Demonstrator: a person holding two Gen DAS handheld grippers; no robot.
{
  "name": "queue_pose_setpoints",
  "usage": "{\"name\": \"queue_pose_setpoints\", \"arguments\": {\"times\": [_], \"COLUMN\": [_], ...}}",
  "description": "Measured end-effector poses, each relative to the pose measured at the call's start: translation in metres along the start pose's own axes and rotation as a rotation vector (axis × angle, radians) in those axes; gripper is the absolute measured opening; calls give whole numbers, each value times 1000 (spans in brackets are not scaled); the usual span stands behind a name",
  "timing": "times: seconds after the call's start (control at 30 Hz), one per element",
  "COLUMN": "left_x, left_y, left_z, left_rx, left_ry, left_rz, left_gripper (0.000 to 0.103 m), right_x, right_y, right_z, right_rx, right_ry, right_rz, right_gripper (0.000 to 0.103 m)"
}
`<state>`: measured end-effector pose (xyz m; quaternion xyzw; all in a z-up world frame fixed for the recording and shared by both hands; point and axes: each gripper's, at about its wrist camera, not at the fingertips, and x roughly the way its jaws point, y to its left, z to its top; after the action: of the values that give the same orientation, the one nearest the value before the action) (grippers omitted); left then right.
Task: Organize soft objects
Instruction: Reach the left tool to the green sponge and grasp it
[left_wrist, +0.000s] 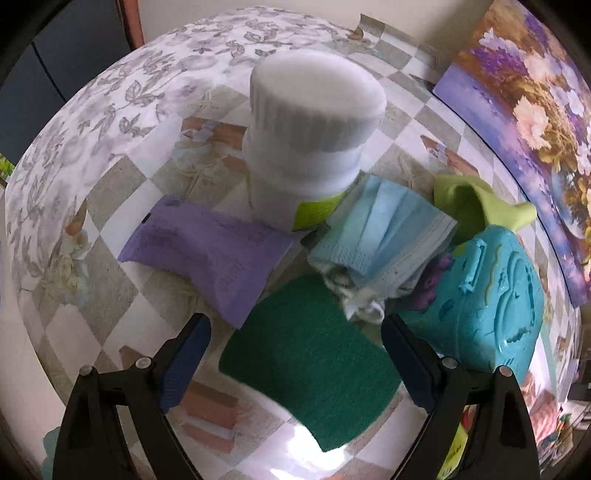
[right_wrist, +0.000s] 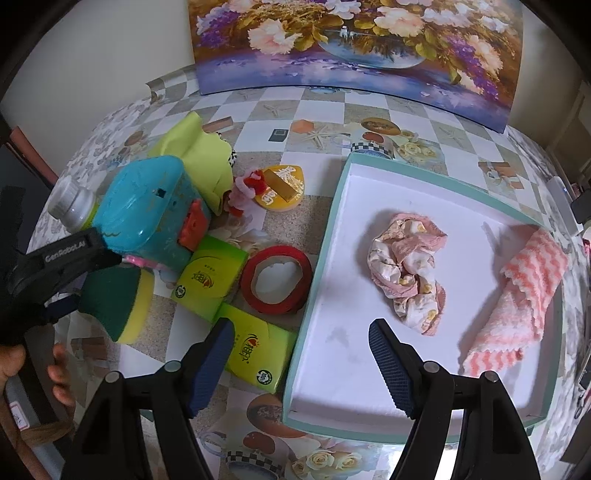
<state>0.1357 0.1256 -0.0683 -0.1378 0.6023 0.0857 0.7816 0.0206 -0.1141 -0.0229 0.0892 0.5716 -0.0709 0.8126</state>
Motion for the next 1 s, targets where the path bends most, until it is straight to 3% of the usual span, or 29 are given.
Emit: {"name": "queue_pose_setpoints", "arguments": {"times": [0.2, 0.4, 0.5, 0.63, 0.9, 1.0], "left_x": [4, 12, 12, 9, 13, 11], "left_y": [1, -1, 1, 1, -6, -7], "left_z": [1, -8, -17, -24, -41, -53], "left_rx": [-20, 45, 56, 67, 96, 103], "left_ry": [-16, 47, 71, 58, 140, 147], "left_rz": [12, 46, 50, 12, -30, -45], "left_gripper": [94, 94, 102, 102, 102, 93], "right_x": [0, -2, -1, 0, 2, 2], "right_y": [-3, -5, -6, -6, -5, -7], "right_z": [1, 1, 1, 0, -1, -2], "right_rx": [6, 10, 15, 10, 8, 12], "right_ry": [-2, -5, -1, 0, 4, 8], "right_rz": [1, 9, 13, 23, 33, 36], "right_gripper": [79, 79, 79, 79, 79, 79]}}
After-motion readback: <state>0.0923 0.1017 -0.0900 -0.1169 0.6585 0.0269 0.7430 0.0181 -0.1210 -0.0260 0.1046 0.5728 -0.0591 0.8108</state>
